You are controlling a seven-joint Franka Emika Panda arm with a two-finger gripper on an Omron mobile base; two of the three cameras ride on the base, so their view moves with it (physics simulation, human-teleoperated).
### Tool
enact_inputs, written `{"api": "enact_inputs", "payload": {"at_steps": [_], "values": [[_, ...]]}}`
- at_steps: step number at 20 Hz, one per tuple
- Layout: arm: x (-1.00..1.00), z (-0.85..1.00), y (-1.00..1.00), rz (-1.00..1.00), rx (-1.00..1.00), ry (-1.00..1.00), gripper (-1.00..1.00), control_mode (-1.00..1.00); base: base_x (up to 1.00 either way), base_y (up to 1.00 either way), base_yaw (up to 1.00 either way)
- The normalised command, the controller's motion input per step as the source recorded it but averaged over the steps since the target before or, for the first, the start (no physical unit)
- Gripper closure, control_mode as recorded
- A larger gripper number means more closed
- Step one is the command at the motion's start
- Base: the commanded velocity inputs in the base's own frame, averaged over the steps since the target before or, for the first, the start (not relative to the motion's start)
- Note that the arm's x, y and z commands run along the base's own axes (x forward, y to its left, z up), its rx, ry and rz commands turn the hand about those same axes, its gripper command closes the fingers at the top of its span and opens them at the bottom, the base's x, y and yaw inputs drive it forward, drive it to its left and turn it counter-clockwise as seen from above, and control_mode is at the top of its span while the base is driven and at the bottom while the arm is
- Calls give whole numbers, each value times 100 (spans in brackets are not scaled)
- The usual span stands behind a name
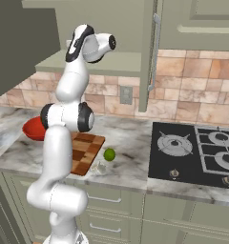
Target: Open the cabinet. Place the bowl and condiment on the counter. Then place the lime and garlic on the cutting board.
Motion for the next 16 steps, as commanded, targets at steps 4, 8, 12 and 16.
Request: {"api": "enact_inputs", "payload": {"at_steps": [4,8,12,16], "values": [[0,0,0,0,0,0,100,-100,0,0,0],[0,0,0,1,0,0,100,-100,0,0,0],[-2,1,0,0,0,-4,100,-100,0,0,0],[-24,7,0,0,0,-13,100,-100,0,0,0]]}}
